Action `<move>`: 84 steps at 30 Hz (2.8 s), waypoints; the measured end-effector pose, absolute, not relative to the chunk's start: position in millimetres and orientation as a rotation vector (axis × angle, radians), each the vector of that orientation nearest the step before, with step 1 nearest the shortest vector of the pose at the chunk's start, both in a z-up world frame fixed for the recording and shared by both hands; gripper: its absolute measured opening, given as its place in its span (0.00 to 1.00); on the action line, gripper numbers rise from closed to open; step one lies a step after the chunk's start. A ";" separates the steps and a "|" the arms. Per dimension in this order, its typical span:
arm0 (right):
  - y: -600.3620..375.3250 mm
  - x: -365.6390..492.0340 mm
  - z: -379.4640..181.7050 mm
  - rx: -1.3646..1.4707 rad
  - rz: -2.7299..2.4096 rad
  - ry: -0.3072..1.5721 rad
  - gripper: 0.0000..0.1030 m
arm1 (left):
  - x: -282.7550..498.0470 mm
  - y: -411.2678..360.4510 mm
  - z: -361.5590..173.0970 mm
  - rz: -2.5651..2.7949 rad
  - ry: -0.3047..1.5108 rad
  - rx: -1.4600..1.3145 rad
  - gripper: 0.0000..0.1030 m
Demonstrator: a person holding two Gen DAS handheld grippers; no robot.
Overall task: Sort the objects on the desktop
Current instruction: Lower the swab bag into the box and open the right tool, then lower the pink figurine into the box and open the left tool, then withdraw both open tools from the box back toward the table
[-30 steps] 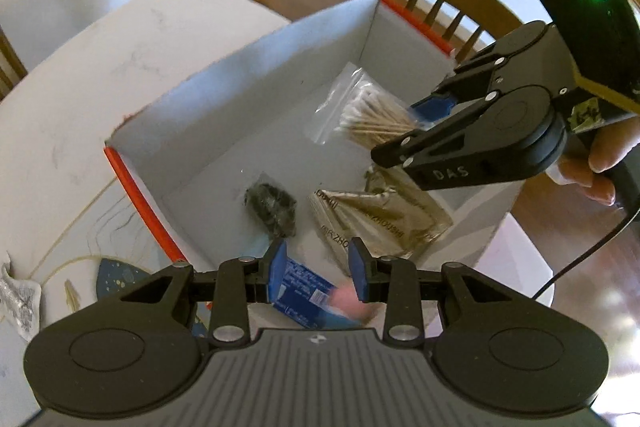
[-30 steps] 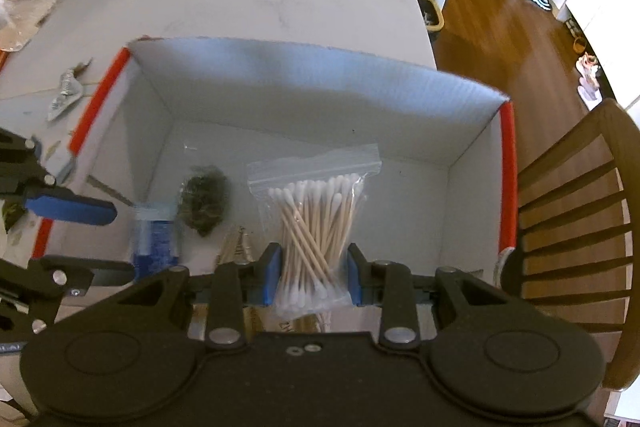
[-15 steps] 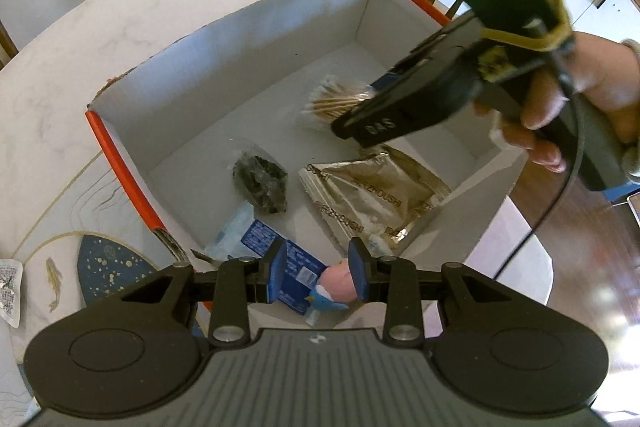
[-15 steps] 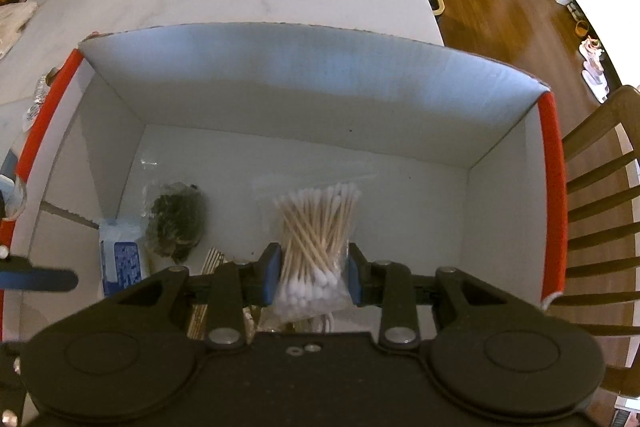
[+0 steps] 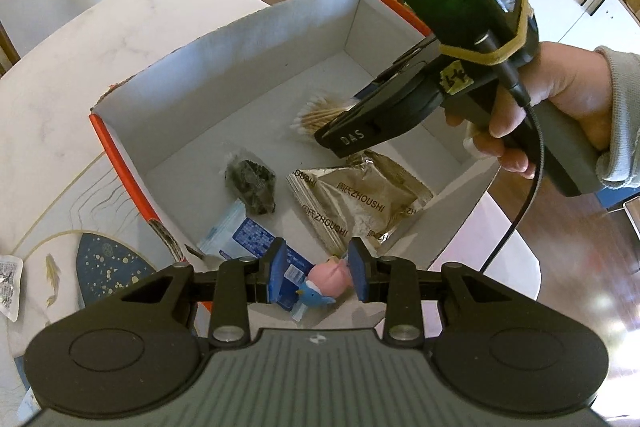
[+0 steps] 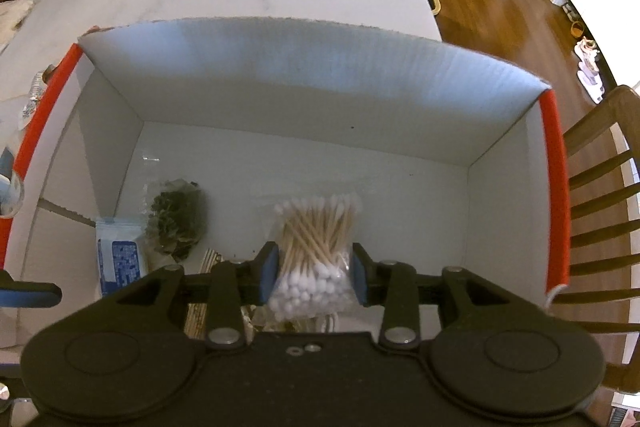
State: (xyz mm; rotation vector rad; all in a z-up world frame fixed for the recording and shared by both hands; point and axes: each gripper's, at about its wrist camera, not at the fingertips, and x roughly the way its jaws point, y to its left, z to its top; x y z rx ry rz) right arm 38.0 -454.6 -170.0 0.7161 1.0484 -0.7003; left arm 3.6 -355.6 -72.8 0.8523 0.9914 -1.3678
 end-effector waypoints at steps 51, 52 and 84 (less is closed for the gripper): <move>-355.6 50.0 -69.3 0.761 -0.744 0.877 0.86 | 47.0 -259.9 -35.4 -1.343 0.946 0.705 0.69; -353.1 52.1 -66.9 0.763 -0.743 0.872 0.86 | 50.5 -256.0 -35.6 -1.332 0.949 0.701 0.69; -288.3 160.5 -40.6 0.725 -0.635 0.862 0.89 | 171.6 -132.4 -61.0 -1.059 1.049 0.553 0.95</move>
